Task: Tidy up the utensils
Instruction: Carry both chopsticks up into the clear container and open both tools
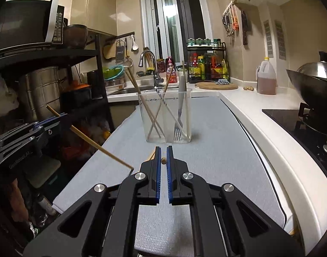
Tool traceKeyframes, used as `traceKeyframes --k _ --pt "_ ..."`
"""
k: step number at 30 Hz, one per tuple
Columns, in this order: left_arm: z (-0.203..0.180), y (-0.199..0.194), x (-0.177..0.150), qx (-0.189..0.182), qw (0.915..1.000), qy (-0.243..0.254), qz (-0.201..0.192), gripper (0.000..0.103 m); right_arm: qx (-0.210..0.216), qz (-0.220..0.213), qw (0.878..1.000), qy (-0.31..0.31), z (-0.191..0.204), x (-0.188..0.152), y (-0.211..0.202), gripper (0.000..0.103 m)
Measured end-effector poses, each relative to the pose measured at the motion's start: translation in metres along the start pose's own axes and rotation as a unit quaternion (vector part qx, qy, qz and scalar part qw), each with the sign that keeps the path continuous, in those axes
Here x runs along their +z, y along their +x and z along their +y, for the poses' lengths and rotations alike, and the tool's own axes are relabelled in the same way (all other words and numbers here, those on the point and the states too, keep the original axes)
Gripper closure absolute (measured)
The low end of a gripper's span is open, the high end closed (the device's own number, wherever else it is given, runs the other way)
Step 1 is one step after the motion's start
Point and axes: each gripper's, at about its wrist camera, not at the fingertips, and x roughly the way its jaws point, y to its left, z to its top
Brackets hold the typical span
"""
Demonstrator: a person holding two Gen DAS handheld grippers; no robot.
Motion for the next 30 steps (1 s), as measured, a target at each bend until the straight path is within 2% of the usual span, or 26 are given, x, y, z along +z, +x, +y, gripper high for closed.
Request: traceKeyframes --k 10,16,19,25,30 --pt "0.013 0.023 0.036 -0.02 0.9991 -0.023 0.028 0.098 0.003 -0.014 1.0 0.008 -0.007 0.042 0.013 0.098" --pt "0.019 0.041 0.058 -0.019 0.9986 -0.008 0.048 0.098 0.002 -0.017 1.0 0.006 -0.01 0.071 0.026 0.098" --pt "0.027 0.048 0.067 -0.025 0.998 -0.017 0.055 0.098 -0.002 -0.021 1.0 0.001 -0.01 0.082 0.029 0.098" --pt "0.038 0.054 0.095 -0.045 0.9973 -0.037 0.046 0.098 -0.006 -0.038 0.999 -0.012 -0.011 0.117 0.034 0.098" --pt "0.038 0.058 0.127 -0.042 0.9983 -0.031 0.025 0.098 -0.011 -0.067 0.997 -0.02 -0.01 0.156 0.035 0.098"
